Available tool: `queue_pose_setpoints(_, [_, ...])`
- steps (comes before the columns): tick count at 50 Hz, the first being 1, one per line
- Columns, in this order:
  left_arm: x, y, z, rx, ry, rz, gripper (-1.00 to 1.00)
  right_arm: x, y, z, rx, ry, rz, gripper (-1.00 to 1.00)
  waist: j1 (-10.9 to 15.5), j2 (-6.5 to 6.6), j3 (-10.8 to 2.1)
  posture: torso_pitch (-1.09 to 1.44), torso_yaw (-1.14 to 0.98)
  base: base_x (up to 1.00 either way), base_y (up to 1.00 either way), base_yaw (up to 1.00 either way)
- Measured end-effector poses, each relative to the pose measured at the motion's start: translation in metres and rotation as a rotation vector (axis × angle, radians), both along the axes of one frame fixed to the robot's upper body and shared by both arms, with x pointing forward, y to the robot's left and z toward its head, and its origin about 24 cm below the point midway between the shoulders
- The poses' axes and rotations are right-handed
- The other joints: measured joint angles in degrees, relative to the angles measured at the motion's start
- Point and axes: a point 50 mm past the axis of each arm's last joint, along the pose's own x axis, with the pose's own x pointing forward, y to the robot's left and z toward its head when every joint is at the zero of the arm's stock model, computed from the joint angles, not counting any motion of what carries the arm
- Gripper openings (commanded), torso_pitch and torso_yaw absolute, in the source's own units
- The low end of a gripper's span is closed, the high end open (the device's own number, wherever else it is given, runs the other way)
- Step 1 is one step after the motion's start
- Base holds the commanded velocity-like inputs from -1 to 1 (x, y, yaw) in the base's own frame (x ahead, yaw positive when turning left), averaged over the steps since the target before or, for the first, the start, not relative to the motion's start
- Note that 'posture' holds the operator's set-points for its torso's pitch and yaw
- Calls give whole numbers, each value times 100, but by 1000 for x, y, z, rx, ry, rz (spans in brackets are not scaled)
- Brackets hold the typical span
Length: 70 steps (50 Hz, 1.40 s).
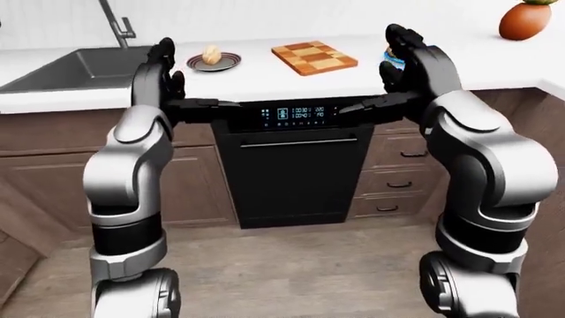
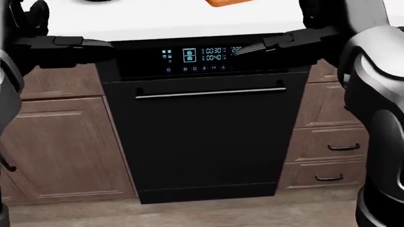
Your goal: Place all breads on the cutting board.
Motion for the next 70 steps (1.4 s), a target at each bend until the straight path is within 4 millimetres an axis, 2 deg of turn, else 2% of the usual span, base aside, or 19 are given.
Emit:
queue_pose_setpoints(3, [-1,0,0,1,-2,0,100,1,-2,3,1,1,-5,100,23,-132,-60,0,0,30,0,0])
queue_pose_setpoints(8, [-2,0,9,2,-30,-3,100,-2,-3,11,-7,-40,-14,100,112,-578,-85,0,0,30,0,0])
queue_pose_setpoints(11, [0,-8,4,3,-12,-30,100,-2,-9,5,0,-16,-32,100,-6,-553,24,0,0,31,0,0])
queue_pose_setpoints(14, [0,-12,-5,7,13,-55,100,0,-14,-3,2,19,-55,100,-56,-547,-4,0,0,31,0,0])
queue_pose_setpoints(19, [0,-7,2,4,-2,-31,100,-2,-13,4,-2,-11,-50,100,-97,-216,28,0,0,30,0,0])
queue_pose_setpoints(22, [-2,-7,9,8,-33,-28,100,-2,-11,8,-6,-21,-43,100,-120,107,-78,0,0,28,0,0])
queue_pose_setpoints(27, [0,3,0,-1,6,9,100,1,-1,-1,-17,32,7,100,6,38,-55,0,0,27,1,0])
queue_pose_setpoints(34, [-2,-1,7,5,-27,-6,100,-1,-4,12,-14,-22,-8,100,56,-622,-69,0,0,22,17,0])
queue_pose_setpoints(36, [1,-7,0,5,-3,-29,100,1,-8,7,-9,-2,-27,100,-14,-551,-18,0,0,21,18,0])
queue_pose_setpoints(39, [3,-11,-6,6,32,-53,100,3,-10,0,-7,39,-45,100,-69,-562,-71,0,0,19,16,0])
queue_pose_setpoints(44, [0,-6,4,5,-10,-34,100,-1,-6,7,-9,-4,-26,100,-52,-358,-97,0,0,15,29,0])
queue_pose_setpoints(49, [-1,-6,8,9,-33,-33,100,0,-6,8,-6,-6,-27,100,-102,110,-171,0,0,15,33,0])
queue_pose_setpoints(50, [-1,-3,7,7,-27,-23,100,1,-3,5,-6,4,-16,100,-64,44,-140,0,0,15,34,0])
queue_pose_setpoints(52, [-1,2,0,1,3,-1,100,2,2,-1,-16,35,10,100,-24,58,-45,0,0,15,33,0])
queue_pose_setpoints(54, [0,4,-3,0,21,8,100,3,4,0,-19,47,21,100,-16,-1,-64,0,0,15,34,0])
queue_pose_setpoints(63, [-2,-1,10,9,-31,-13,100,-2,1,11,-11,-20,6,100,25,-587,-97,0,0,15,35,0])
queue_pose_setpoints(64, [-2,-3,8,8,-26,-21,100,-2,-1,9,-9,-14,0,100,-15,-500,-65,0,0,15,35,0])
queue_pose_setpoints(68, [0,-8,-3,12,24,-49,100,2,-6,-3,-2,49,-28,100,-77,-571,-105,0,0,15,35,0])
queue_pose_setpoints(70, [0,-6,-1,11,20,-45,100,2,-5,1,-4,36,-26,100,-74,-504,-124,0,0,16,35,0])
